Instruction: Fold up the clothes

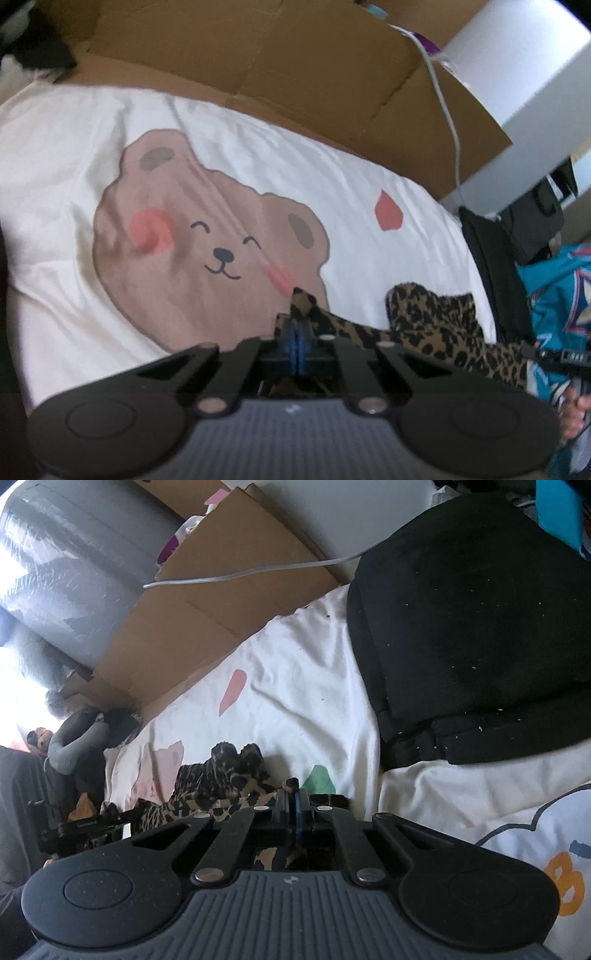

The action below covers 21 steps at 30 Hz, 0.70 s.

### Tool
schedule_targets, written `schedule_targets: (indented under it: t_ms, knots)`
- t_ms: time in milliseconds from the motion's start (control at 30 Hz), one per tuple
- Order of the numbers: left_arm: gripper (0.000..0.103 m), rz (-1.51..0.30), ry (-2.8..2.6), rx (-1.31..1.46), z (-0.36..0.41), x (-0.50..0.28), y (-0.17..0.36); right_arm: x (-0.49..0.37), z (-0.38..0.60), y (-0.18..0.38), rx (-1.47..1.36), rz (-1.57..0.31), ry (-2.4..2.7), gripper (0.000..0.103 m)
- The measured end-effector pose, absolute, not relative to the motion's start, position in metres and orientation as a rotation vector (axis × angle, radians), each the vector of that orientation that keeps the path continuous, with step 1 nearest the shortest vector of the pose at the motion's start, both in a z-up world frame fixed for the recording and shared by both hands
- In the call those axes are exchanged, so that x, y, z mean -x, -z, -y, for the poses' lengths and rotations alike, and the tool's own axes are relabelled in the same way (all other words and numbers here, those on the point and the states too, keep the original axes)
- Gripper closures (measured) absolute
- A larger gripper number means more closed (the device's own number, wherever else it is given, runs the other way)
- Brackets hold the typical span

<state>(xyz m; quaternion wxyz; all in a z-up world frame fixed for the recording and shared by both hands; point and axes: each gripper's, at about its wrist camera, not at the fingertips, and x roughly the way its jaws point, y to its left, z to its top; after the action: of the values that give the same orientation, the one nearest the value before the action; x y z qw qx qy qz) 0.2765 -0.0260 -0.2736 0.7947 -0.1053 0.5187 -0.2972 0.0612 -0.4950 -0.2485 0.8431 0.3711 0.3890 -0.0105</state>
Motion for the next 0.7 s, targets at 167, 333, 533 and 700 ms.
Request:
schedule_targets:
  t_ms: [167, 333, 533, 700]
  knots:
    - [0.088, -1.215, 0.604, 0.23, 0.031, -0.285, 0.29, -0.075, 0.491, 0.266, -0.744, -0.906, 0.059, 0.099]
    - [0.066, -1.265, 0.638, 0.378, 0.021, -0.291, 0.298, -0.075, 0.488, 0.268, -0.735, -0.922, 0.041, 0.077]
    - [0.063, -1.283, 0.657, 0.413, 0.009, -0.292, 0.305, -0.07, 0.489, 0.279, -0.759, -0.972, 0.033, 0.064]
    - [0.063, -1.306, 0.691, 0.477, 0.003, -0.292, 0.317, -0.07, 0.486, 0.292, -0.794, -0.997, 0.011, 0.064]
